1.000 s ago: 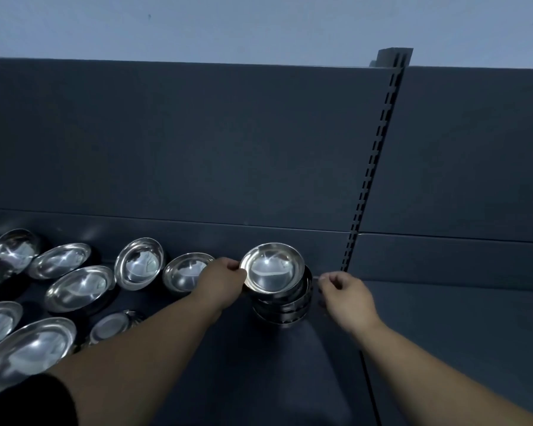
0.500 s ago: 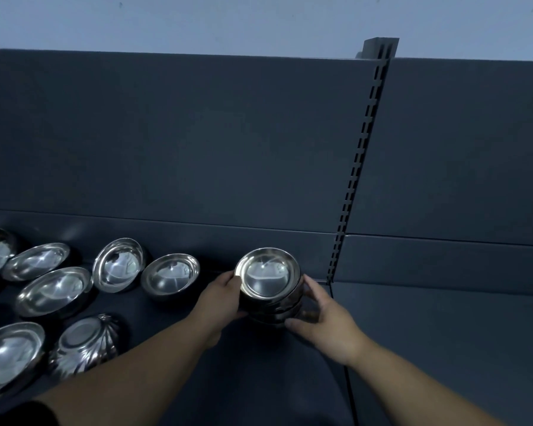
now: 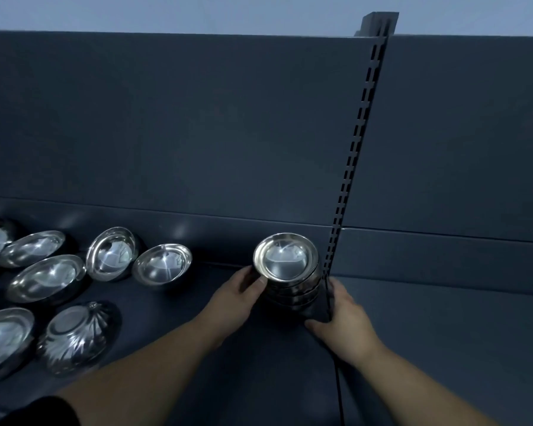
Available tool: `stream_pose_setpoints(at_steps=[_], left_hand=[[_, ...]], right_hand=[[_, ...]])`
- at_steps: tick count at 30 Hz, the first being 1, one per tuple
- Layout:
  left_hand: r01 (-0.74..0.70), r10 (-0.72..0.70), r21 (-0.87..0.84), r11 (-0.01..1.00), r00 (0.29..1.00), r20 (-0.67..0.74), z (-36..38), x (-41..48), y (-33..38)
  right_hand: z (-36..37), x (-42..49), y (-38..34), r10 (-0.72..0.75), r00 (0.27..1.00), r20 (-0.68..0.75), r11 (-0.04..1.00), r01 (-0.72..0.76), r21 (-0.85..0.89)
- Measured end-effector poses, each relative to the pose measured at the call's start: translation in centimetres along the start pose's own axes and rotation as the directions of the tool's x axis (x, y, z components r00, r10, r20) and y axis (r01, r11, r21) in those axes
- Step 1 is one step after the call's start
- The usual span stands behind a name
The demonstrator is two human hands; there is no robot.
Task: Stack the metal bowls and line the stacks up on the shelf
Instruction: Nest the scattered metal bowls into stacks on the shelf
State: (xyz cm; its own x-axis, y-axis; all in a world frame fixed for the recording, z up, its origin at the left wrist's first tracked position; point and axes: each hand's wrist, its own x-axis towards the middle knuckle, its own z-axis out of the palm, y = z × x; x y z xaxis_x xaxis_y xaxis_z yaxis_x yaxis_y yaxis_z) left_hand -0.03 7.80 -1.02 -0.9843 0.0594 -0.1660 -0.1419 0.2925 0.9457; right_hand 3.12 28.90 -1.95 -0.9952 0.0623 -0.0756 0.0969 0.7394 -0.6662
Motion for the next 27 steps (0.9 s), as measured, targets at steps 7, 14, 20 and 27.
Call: stream_pose_setpoints(at_steps=[7, 14, 20, 27], left_hand=[[-0.191, 0.208, 0.662, 0.725, 0.977, 0.055, -4.4, -3.7, -4.1], [-0.186, 0.295, 0.709, 0.680, 0.955, -0.033, -15.0, -6.6, -6.1], [-0.088, 0.310, 0.733, 0.674, 0.935, -0.173, -28.8, -9.8, -8.8], [-0.029, 0.208, 0.713, 0.700, 0.964, -0.164, -37.1, -11.3, -13.6]], right_hand=[[3.5, -3.5, -1.1, 0.054, 0.998, 0.042, 0.959, -0.040, -0.281], [9.4, -5.9, -9.6, -0.060, 0.993, 0.097, 0.965, 0.083, -0.250], [16.7, -7.1, -19.7, -0.182, 0.976, 0.119, 0.963, 0.202, -0.180], [23.9, -7.5, -26.7, -0.269, 0.957, 0.107, 0.954, 0.280, -0.108]])
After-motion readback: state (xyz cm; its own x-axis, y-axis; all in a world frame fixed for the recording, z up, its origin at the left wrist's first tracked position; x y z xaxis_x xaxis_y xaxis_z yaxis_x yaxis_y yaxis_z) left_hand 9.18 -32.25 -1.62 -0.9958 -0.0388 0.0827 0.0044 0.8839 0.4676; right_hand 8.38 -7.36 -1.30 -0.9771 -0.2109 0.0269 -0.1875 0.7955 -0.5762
